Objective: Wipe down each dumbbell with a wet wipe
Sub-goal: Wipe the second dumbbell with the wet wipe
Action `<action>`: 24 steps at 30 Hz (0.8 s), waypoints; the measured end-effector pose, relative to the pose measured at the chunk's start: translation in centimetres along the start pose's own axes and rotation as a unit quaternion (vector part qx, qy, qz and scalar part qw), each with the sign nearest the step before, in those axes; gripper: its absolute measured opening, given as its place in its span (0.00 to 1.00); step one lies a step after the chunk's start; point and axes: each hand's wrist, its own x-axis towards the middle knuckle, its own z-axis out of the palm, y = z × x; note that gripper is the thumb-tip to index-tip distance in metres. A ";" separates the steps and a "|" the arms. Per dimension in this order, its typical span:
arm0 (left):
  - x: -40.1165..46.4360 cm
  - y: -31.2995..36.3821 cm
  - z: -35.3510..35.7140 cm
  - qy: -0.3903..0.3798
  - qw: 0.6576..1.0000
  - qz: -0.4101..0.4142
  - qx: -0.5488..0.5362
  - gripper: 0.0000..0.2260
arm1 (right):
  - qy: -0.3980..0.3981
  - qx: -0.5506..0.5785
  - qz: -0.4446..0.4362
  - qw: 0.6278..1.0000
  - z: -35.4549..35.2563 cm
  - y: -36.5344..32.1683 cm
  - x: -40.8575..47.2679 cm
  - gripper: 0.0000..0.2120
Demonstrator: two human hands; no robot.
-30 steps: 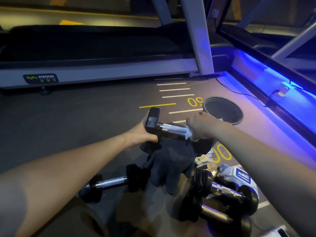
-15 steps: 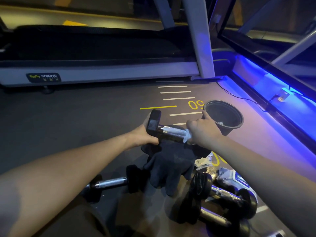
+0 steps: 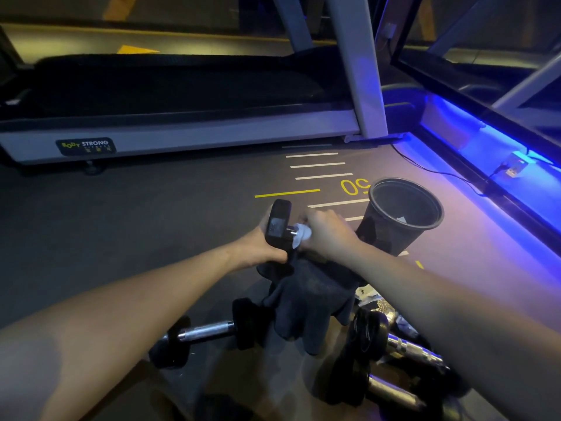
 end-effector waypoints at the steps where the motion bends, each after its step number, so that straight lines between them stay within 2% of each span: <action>1: 0.0 0.0 0.0 0.000 1.000 -0.001 0.001 0.41 | -0.001 0.027 0.003 1.000 0.2 -0.1 0.1 0.20; 6: 0.1 -0.1 0.0 -0.001 1.000 -0.001 0.009 0.39 | -0.016 0.085 0.015 0.996 0.2 0.1 0.3 0.21; 9: 0.1 0.0 0.0 0.000 1.000 -0.001 0.013 0.38 | -0.036 0.073 0.032 0.996 -0.1 0.5 0.1 0.24; 14: -0.1 -0.2 0.1 -0.003 1.000 0.006 0.027 0.42 | -0.071 0.058 0.052 0.994 -0.9 1.6 -0.8 0.27; 20: -0.2 0.1 0.1 0.003 0.999 0.012 0.039 0.42 | -0.086 -0.057 0.046 0.994 -2.5 2.3 -2.1 0.27; 24: -0.3 0.0 0.0 0.001 0.999 0.009 0.041 0.42 | -0.081 -0.067 0.039 0.994 -3.0 2.2 -2.4 0.27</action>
